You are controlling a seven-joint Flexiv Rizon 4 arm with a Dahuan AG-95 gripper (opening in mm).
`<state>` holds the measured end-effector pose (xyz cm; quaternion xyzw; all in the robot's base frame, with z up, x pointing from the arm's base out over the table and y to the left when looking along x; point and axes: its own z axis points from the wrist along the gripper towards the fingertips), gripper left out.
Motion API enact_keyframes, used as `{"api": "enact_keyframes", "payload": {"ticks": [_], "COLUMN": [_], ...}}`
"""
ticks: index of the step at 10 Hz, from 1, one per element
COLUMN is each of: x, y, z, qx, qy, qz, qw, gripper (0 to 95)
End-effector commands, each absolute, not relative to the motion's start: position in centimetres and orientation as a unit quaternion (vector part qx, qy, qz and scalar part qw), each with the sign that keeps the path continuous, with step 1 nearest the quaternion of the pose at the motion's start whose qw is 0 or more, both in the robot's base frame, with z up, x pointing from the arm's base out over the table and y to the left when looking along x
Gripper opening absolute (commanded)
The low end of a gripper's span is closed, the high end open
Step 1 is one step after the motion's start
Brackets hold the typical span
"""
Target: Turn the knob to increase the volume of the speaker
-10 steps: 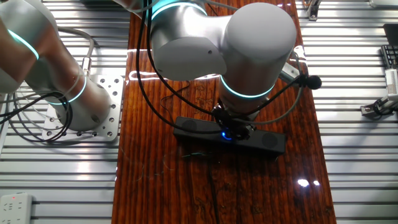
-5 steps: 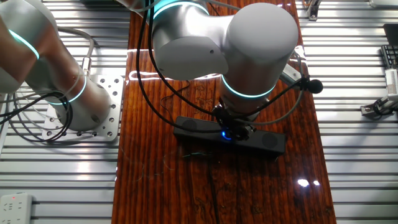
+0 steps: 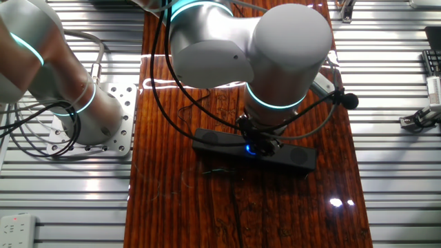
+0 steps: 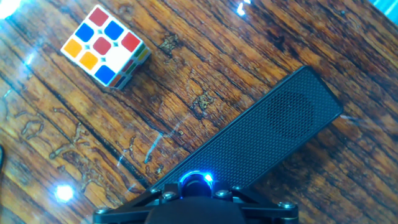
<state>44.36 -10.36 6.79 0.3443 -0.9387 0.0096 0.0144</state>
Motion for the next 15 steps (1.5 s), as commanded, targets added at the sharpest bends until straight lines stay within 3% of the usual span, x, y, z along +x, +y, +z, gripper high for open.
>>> {"api": "enact_keyframes", "payload": {"ticks": [1,15], "x": [44.32,44.33], "y": [-10.38,-10.38], "z": [6.81,6.79], "qx": [0.329,0.250], "qy": [-0.944,-0.968], "qz": [0.008,-0.001], "qw": [0.015,0.020], "gripper": [0.0,0.0]}}
